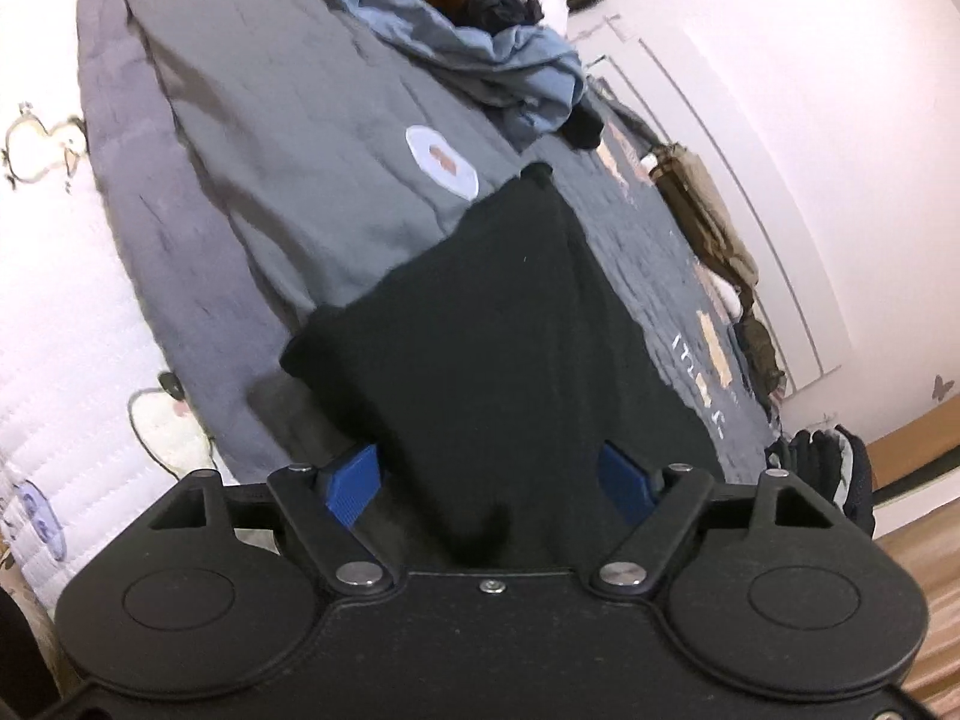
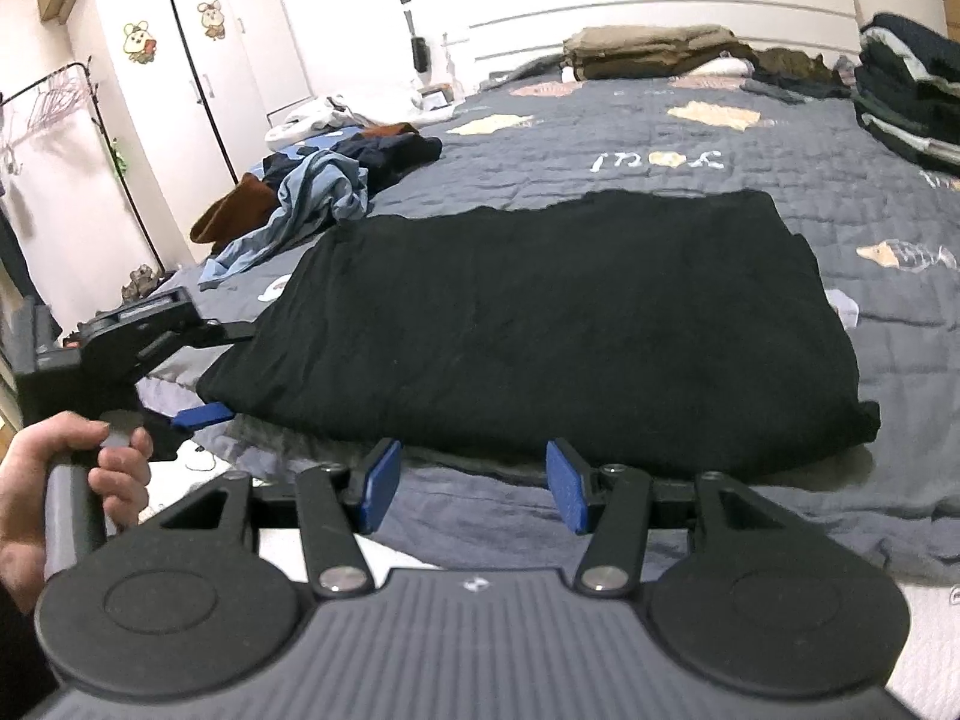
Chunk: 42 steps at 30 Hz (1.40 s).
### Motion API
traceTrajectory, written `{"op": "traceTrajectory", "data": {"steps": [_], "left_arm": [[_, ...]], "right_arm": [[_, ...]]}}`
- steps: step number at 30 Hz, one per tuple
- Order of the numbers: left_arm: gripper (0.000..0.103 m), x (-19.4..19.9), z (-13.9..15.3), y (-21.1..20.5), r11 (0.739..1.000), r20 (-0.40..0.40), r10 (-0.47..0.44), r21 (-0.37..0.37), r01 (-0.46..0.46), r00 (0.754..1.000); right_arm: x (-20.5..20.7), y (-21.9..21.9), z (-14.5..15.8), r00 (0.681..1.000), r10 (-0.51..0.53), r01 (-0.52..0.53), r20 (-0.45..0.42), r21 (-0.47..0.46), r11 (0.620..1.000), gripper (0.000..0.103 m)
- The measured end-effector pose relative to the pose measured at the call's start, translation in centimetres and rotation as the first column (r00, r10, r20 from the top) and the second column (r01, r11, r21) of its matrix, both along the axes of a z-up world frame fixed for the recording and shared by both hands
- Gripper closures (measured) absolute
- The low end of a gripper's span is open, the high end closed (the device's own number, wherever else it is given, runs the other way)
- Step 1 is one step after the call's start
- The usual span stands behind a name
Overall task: Fold clothes
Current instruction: 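Grasp the black shirt's edge with the left gripper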
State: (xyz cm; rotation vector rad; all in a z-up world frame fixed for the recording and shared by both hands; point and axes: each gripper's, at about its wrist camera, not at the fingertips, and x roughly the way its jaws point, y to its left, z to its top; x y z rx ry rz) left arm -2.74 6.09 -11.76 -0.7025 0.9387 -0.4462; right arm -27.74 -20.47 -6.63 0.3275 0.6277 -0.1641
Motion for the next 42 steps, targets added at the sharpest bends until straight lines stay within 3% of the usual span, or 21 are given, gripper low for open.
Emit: {"op": "traceTrajectory", "data": {"steps": [3,11,18,19,20,22,23,27,31,34,39,42], "left_arm": [[0.027,0.0,-0.5,-0.3,1.000,-0.009,0.008,0.006,-0.008,1.000],[0.027,1.3,-1.4,-0.6,0.996,-0.039,0.056,-0.073,-0.059,0.998],[0.029,1.2,-1.6,-1.4,0.998,-0.019,0.049,-0.032,-0.049,0.999],[0.044,1.1,-1.5,-1.6,0.999,-0.012,0.044,0.002,-0.044,0.999],[0.070,1.0,-1.4,-1.6,0.998,0.000,0.051,0.036,-0.051,0.999],[0.088,0.7,-1.4,-0.8,0.995,0.006,0.093,0.021,-0.093,0.996],[0.090,0.5,-1.3,-0.4,0.994,0.010,0.105,-0.010,-0.105,0.994],[0.089,0.4,-0.8,-0.6,0.996,0.032,0.087,-0.012,-0.086,0.996],[0.070,0.6,-2.4,-0.4,0.994,-0.050,0.107,-0.007,-0.107,0.993],[0.070,0.6,-2.3,-0.5,0.993,-0.025,0.118,-0.012,-0.118,0.993],[0.071,0.4,-1.9,-0.2,0.983,0.004,0.150,-0.103,-0.149,0.989],[0.071,0.0,-0.9,-0.5,0.986,0.070,0.129,-0.116,-0.121,0.989]], "right_arm": [[-0.1,0.1,0.2,1.000,0.010,-0.010,0.009,-0.015,1.000,0.050],[0.1,0.2,0.1,1.000,0.016,-0.016,0.000,-0.023,1.000,0.050],[0.4,0.4,-0.2,1.000,0.017,-0.018,-0.018,-0.046,0.999,0.050],[0.4,0.4,-0.2,1.000,0.017,-0.018,-0.020,-0.044,0.999,0.050],[0.5,0.4,-0.3,1.000,0.018,-0.019,-0.021,-0.042,0.999,0.050],[0.6,0.4,-0.3,1.000,0.019,-0.020,-0.023,-0.038,0.999,0.050],[0.6,0.3,-0.3,1.000,0.019,-0.020,-0.025,-0.039,0.999,0.050],[0.6,0.2,-0.4,0.999,0.018,-0.019,-0.030,-0.045,0.999,0.050],[0.8,0.4,-0.4,0.999,0.021,-0.023,-0.036,-0.046,0.999,0.050],[0.9,0.6,-0.5,0.999,0.032,-0.034,-0.042,-0.052,0.998,0.050],[0.9,0.7,-0.6,0.998,0.041,-0.043,-0.044,-0.057,0.997,0.050],[0.6,0.5,-0.4,0.999,0.036,-0.037,-0.030,-0.054,0.998,0.050]]}}
